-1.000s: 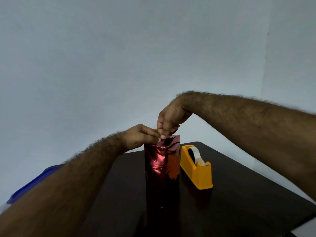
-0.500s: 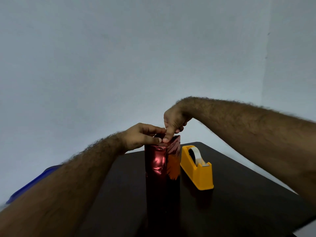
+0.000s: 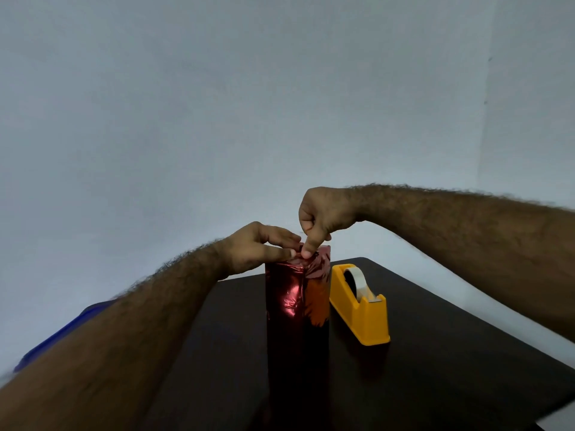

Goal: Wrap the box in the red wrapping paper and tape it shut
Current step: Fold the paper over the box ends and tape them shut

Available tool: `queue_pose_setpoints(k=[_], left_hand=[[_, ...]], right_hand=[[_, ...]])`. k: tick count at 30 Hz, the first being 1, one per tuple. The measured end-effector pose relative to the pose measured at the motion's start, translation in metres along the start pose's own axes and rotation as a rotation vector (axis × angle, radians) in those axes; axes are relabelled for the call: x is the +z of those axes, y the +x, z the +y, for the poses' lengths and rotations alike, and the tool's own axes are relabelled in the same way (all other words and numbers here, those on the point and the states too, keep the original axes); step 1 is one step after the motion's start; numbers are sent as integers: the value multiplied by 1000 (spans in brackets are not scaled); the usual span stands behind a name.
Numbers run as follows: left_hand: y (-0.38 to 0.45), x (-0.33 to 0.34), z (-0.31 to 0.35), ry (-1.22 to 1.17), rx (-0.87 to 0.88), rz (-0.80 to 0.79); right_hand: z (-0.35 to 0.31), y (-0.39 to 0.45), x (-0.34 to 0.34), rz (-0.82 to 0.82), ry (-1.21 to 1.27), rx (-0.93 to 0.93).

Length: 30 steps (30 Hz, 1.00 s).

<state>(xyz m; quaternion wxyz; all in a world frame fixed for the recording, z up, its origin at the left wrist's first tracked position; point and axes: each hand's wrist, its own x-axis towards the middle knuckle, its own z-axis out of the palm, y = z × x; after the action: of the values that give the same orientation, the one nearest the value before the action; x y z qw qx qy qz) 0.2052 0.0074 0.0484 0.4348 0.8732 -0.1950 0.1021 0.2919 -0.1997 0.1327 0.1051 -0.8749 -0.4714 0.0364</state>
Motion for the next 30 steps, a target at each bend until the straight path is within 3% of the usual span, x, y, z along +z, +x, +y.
queue_pose_setpoints(k=[6, 17, 23, 30], left_hand=[[0, -6, 7, 29, -50, -97], [0, -5, 15, 97, -79, -101], [0, -3, 16, 245, 13, -15], [2, -3, 18, 236, 69, 95]], right_hand=[[6, -5, 4, 25, 102, 43], [22, 8, 14, -233, 309, 381], [33, 6, 22, -137, 326, 182], [36, -4, 28, 19, 367, 91]])
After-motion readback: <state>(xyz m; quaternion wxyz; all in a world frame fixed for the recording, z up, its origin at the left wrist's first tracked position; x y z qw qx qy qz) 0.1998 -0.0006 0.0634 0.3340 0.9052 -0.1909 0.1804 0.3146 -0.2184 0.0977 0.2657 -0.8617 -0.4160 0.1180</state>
